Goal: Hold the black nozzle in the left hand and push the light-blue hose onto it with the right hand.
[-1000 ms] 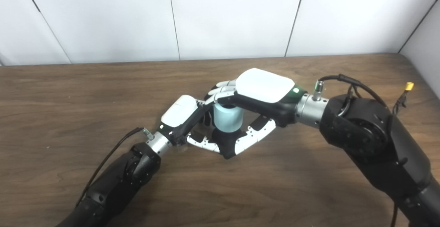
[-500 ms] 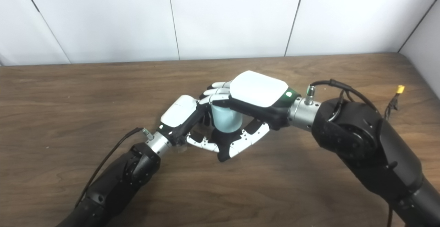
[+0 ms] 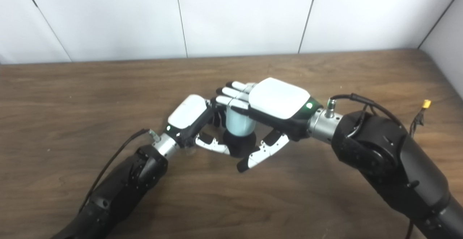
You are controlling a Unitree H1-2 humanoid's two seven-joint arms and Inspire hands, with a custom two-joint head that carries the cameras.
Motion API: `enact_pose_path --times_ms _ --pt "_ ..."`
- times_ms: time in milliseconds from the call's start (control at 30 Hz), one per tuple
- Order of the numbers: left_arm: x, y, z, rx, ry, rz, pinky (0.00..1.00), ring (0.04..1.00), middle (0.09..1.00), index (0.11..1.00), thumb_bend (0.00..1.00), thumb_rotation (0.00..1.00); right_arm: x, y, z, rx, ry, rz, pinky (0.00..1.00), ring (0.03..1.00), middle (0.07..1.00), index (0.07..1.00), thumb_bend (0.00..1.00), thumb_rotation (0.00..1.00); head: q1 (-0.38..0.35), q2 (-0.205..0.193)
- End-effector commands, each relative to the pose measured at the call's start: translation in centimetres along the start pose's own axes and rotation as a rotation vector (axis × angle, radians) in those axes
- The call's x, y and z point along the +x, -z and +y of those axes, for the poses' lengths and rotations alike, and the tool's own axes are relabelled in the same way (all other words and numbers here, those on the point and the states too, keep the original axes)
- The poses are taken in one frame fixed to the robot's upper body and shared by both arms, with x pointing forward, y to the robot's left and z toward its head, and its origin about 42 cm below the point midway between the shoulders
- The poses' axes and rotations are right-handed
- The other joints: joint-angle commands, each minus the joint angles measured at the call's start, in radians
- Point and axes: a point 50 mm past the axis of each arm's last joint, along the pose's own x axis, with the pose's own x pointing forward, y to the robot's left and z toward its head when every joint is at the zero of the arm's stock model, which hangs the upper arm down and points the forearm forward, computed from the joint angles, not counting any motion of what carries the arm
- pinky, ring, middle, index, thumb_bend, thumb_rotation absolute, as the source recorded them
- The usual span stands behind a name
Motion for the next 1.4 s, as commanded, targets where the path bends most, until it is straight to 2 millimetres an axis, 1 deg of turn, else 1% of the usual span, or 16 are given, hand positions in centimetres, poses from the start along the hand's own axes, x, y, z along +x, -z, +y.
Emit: enact_pose_path --times_ms 0,233,367,400,533,600,633,733,833,900,1000,1067,1167,1267,1300,1367 --pt "-4.8 1.5 -4.5 -0.026 0.122 0.131 0.3 0.366 0.431 0.511 0.52 0.0 -0.8 -0.1 2.8 0.03 -0.161 -0.009 0.91 1.0 0.99 0.98 0.81 0.85 0.0 0.001" --pt "-4.5 1.5 -4.6 -0.033 0.122 0.13 0.29 0.356 0.424 0.514 0.52 0.0 -0.8 -0.1 2.4 0.033 -0.132 -0.005 0.95 1.0 1.0 0.998 0.81 0.87 0.001 -0.001" --pt "-4.4 1.5 -4.6 -0.031 0.127 0.128 0.29 0.357 0.422 0.515 0.52 0.0 -0.6 -0.1 1.3 0.097 -0.005 -0.016 0.95 1.0 1.0 1.0 0.8 0.85 0.003 -0.003" --pt "-4.4 1.5 -4.6 -0.031 0.127 0.127 0.29 0.356 0.421 0.515 0.52 0.0 -0.5 0.0 0.6 0.125 0.047 -0.016 0.94 1.0 1.0 1.0 0.8 0.82 0.002 -0.004" --pt "-4.4 1.7 -4.6 -0.04 0.127 0.116 0.29 0.356 0.426 0.514 0.52 0.0 -0.6 0.3 -2.7 0.267 0.289 -0.017 0.86 1.0 1.0 1.0 0.84 0.55 -0.001 -0.01" --pt "-4.4 1.7 -4.6 -0.042 0.127 0.116 0.3 0.361 0.429 0.514 0.52 0.0 -0.7 1.0 -3.7 0.315 0.387 0.007 0.71 0.977 1.0 1.0 0.88 0.47 -0.001 -0.011" --pt "-4.4 1.7 -4.7 -0.04 0.127 0.117 0.3 0.361 0.429 0.514 0.52 0.0 -0.7 1.5 -3.9 0.345 0.428 0.013 0.71 0.979 1.0 1.0 0.9 0.45 0.0 -0.012" --pt "-4.3 1.7 -4.8 -0.041 0.12 0.12 0.3 0.359 0.425 0.512 0.52 0.0 -0.7 2.8 -4.4 0.481 0.518 0.053 0.87 0.998 1.0 1.0 0.94 0.32 0.0 -0.015" --pt "-4.3 1.6 -4.9 -0.046 0.12 0.117 0.3 0.359 0.426 0.512 0.52 0.0 -0.6 3.7 -4.5 0.587 0.544 0.12 0.93 1.0 1.0 1.0 0.94 0.34 -0.001 -0.016" --pt "-4.3 1.6 -4.9 -0.047 0.122 0.115 0.3 0.36 0.427 0.513 0.52 0.0 -0.7 4.2 -4.3 0.665 0.555 0.14 0.95 1.0 1.0 1.0 0.9 0.35 0.001 -0.016" --pt "-4.3 1.6 -4.8 -0.039 0.125 0.116 0.3 0.363 0.427 0.514 0.52 0.0 -1.1 4.4 -4.0 0.734 0.585 0.162 0.91 1.0 1.0 1.0 0.89 0.37 0.002 -0.015" --pt "-4.5 1.7 -4.8 -0.038 0.126 0.115 0.3 0.364 0.431 0.514 0.52 0.0 -1.5 4.2 -3.8 0.75 0.617 0.167 0.85 0.984 1.0 1.0 0.8 0.48 0.001 -0.016" --pt "-4.6 1.9 -4.7 -0.033 0.131 0.126 0.3 0.359 0.427 0.514 0.52 0.0 -1.8 4.3 -3.3 0.809 0.691 0.185 0.8 0.929 0.994 1.0 0.68 0.52 0.001 -0.018" --pt "-4.7 2.0 -4.7 -0.031 0.133 0.138 0.3 0.361 0.426 0.512 0.52 0.0 -1.9 4.6 -2.4 0.883 0.73 0.221 0.76 0.866 0.962 1.0 0.56 0.34 0.001 -0.019" --pt "-4.8 2.0 -4.7 -0.031 0.133 0.139 0.29 0.361 0.426 0.512 0.52 0.0 -1.9 4.7 -2.1 0.903 0.734 0.231 0.76 0.85 0.946 0.984 0.53 0.25 0.001 -0.02" --pt "-4.9 2.0 -4.6 -0.03 0.132 0.146 0.29 0.36 0.428 0.511 0.52 0.0 -1.9 5.0 -1.2 0.965 0.748 0.26 0.76 0.839 0.933 0.967 0.52 0.17 0.003 -0.021"
